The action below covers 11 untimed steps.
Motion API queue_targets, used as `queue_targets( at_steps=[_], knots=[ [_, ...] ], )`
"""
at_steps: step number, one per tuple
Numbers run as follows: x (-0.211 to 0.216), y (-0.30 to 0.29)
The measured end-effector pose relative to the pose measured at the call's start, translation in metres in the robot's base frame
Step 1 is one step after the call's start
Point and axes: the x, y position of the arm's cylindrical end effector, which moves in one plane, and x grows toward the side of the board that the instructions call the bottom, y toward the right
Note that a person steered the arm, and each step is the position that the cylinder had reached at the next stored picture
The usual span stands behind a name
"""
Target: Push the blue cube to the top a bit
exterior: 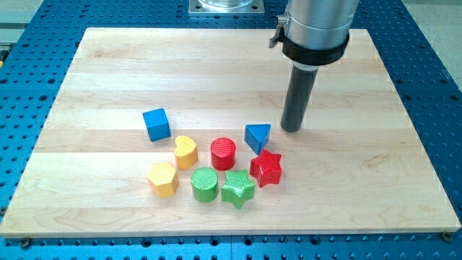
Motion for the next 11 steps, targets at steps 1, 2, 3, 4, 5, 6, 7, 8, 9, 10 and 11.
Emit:
queue_targets(
  at_steps=[1,2,3,4,5,6,7,8,9,10,11],
  knots=[
    [-0.032,-0.054],
    [-0.071,-0.105],
    [-0.098,-0.157],
    [-0.108,-0.225],
    [-0.089,-0.282],
    [-0.046,-0.305],
    [-0.001,-0.305],
    [0.04,-0.257],
    [0.04,-0.224],
    [0.025,-0.204],
    [0.02,-0.209]
  ],
)
